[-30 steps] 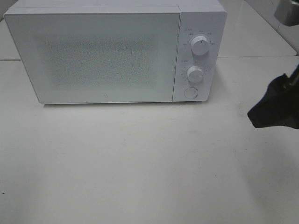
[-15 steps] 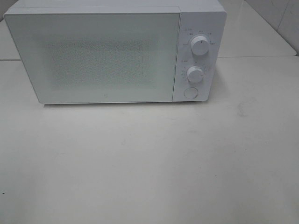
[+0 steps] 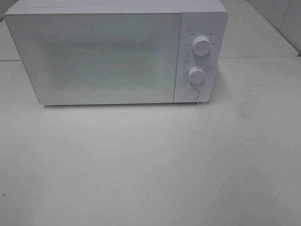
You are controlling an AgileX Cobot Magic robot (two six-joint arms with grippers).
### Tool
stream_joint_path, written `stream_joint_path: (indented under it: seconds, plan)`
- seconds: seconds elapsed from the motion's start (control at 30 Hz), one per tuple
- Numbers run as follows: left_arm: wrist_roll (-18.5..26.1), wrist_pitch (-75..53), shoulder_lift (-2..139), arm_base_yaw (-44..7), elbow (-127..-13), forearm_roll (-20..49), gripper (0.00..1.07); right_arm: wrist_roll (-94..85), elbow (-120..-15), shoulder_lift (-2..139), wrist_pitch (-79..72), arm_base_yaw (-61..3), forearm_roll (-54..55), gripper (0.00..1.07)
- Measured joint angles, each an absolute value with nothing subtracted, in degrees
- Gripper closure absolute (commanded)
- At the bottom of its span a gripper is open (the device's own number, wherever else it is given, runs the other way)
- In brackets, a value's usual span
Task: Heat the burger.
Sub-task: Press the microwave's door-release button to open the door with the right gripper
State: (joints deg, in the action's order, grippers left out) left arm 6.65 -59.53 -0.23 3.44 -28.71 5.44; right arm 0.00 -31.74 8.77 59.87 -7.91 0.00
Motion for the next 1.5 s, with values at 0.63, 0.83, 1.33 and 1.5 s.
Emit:
stream_joint_path:
  seconds: [0.63,0.83,1.33,1.5]
  plan:
    - [6.65,-59.53,-0.23,3.44,-28.71,5.44,0.07,0.00,-29.22,-0.23,59.42,-2.52,0.00,0.35]
    - [6.65,-59.53,-0.23,3.44,-28.71,5.44,0.07,0.00,-30.14,0.11,59.07,-2.52,0.00,0.35]
    - [6.65,-59.53,-0.23,3.44,-28.71,5.44,0.07,0.00,-31.23,16.04,39.13,-2.52,0.00,0.35]
    - [6.65,-59.53,-0.23,3.44,-28.71,5.44,0.07,0.00,-31.23,22.52,32.89,-2.52,0.00,0.35]
